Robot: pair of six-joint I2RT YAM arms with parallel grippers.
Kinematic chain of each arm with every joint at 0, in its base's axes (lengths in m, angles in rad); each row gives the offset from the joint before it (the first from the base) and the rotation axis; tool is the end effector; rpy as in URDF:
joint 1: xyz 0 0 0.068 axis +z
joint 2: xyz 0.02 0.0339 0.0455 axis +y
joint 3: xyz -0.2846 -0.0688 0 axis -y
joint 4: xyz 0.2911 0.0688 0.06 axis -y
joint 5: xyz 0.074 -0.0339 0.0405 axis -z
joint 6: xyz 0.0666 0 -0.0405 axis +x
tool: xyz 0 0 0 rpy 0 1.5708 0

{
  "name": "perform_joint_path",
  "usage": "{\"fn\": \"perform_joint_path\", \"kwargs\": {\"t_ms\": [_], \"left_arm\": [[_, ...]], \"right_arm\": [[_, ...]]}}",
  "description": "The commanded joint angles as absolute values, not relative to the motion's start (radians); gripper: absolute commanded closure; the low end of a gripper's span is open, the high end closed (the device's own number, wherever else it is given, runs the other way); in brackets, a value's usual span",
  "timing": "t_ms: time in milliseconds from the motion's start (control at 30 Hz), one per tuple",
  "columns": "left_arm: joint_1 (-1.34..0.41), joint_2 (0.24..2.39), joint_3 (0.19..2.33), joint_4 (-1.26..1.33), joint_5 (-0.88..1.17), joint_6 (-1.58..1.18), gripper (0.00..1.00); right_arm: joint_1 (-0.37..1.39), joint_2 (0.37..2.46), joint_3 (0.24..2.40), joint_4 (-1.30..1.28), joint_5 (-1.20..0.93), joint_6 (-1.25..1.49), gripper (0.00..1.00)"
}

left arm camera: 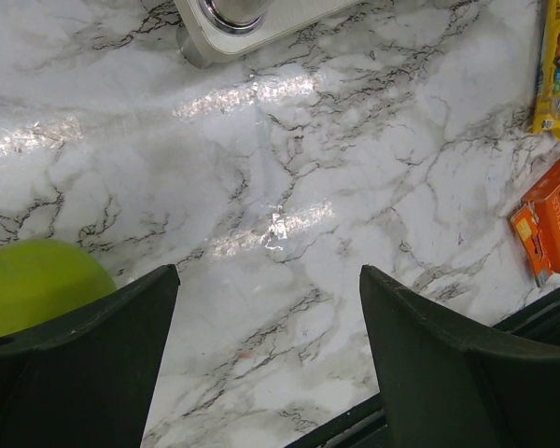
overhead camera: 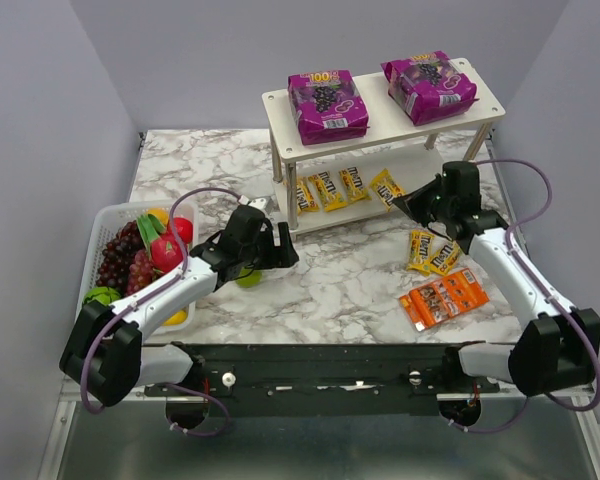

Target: Place and organize the candy bags onto the shelf

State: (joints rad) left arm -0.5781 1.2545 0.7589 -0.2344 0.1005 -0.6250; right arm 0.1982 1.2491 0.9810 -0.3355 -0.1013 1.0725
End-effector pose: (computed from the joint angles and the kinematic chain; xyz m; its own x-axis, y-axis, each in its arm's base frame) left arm 0.2649 -0.1808 0.2048 -0.8077 -0.1681 -0.5652 0.1649 0.8558 -0.4903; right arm 0.3341 0.0740 0.2846 -0.5097 0.7890 -0.3431 0.3562 0.5565 0.7506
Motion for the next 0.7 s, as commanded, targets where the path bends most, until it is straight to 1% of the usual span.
{"fn": "perform_joint_path", "kwargs": {"t_ms": [0,267,500,667], "left_arm": [[-0.583,1.226,0.762,-0.261,0.064,-0.62,0.12],[-0.581,1.22,0.767,-0.268,0.041,-0.617,0.12],[-0.574,1.192,0.77,-0.29,0.008,-0.617,0.12],[-0.557,1.186,0.765,-0.294,0.008,-0.612,0.12]], "right_arm": [[0.158,1.345,1.058,-0.281,-0.086,1.08,0.99],[0.12,1.587,1.14,-0.19,-0.118,1.14,0.97],[0.104,1.724,1.189,-0.169,-0.129,1.158,0.96],[0.103,1.787,1.212,-0.176,-0.14,1.196,0.91]]}}
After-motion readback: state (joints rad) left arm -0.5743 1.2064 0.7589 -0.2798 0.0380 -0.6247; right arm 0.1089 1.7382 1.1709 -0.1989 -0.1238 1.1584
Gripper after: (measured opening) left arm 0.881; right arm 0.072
